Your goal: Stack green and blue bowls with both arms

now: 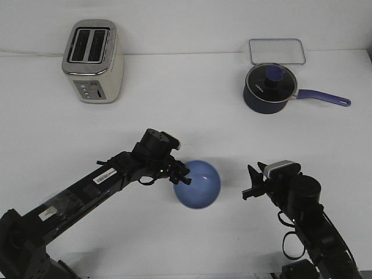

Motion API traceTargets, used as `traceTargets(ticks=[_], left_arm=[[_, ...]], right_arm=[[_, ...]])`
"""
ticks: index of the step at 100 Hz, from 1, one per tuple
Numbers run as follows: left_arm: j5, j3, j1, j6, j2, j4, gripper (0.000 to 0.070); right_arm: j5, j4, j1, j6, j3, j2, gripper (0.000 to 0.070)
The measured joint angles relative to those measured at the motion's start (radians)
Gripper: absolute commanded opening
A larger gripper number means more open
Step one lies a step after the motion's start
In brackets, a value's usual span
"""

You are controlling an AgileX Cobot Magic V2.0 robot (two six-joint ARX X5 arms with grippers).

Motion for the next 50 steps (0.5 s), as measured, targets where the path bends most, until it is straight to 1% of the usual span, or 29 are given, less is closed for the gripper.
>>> traceTargets(ticks=[4,8,9,11,14,30,37,50], left_arm=[[0.003,0.0,0.0,0.0,0.002,0.001,0.0284],[0.006,0.0,0.0,-0.001,0.002,0.003,0.0386],[0.006,0.0,0.0,-0.001,0.002,0.003,0.0396],[0.007,0.0,0.0,-0.001,0.001,0.004,0.044],[0.008,0.0,0.0,-0.001,0.0,0.005,0.0474],[-0.003,-0.001,0.04,0.0,-0.052,0.002,0.0477],[-0.06,-0.001,0.076,0.002,-0.122,0.003,0.0477],[-0.2,-0.001,0.167,0.015,-0.29,-0.001,0.047]], right_arm=[[0.0,0.0,0.0,0.0,0.0,0.0,0.0216],[0.0,0.0,0.0,0.0,0.0,0.0,0.0216],[0.0,0.0,0.0,0.0,0.0,0.0,0.0216],[0.0,0.0,0.0,0.0,0.0,0.0,0.0216],[0.0,0.0,0.0,0.0,0.0,0.0,0.0216],[0.0,0.0,0.0,0.0,0.0,0.0,0.0216],[0.001,0.0,0.0,0.0,0.0,0.0,0.0216],[0.001,0.001,0.0,0.0,0.0,-0.01,0.0213]])
